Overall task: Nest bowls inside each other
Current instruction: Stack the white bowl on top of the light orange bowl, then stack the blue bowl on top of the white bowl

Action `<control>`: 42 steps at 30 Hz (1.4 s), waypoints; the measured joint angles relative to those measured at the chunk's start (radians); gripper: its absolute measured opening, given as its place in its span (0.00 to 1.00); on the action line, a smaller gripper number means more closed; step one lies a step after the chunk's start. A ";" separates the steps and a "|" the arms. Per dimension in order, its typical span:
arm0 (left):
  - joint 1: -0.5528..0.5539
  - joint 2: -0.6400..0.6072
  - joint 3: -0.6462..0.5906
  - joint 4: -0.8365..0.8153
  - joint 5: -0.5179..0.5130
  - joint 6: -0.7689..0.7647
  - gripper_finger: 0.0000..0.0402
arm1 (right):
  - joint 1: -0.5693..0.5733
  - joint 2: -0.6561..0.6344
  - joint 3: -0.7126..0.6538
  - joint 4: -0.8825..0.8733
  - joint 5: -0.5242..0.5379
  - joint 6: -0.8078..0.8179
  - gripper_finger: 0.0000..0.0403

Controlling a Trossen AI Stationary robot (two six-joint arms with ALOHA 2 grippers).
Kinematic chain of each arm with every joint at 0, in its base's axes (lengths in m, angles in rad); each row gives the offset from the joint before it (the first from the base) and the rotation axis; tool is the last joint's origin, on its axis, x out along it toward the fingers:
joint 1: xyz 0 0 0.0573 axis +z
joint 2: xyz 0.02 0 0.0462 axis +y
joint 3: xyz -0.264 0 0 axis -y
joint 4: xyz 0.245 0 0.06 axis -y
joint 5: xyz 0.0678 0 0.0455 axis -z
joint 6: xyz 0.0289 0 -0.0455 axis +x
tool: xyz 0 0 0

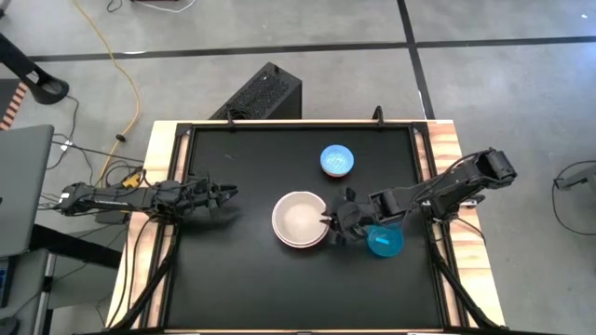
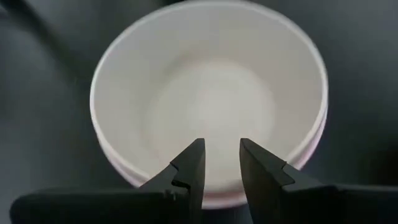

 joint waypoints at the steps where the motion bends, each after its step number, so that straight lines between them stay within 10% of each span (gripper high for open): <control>1: 0.000 0.000 0.000 0.000 0.000 0.000 0.22 | 0.000 0.000 0.000 -0.013 -0.003 0.014 0.29; 15: 0.000 0.000 0.000 0.000 0.000 0.002 0.22 | -0.043 0.000 0.032 -0.026 -0.003 -0.037 0.29; 30: 0.000 0.000 0.000 0.000 0.000 -0.018 0.22 | -0.562 -0.002 0.195 -0.414 -0.028 0.065 0.32; 42: 0.000 0.000 0.000 0.000 0.000 -0.006 0.22 | -0.801 0.001 0.107 -0.375 -0.192 0.016 0.61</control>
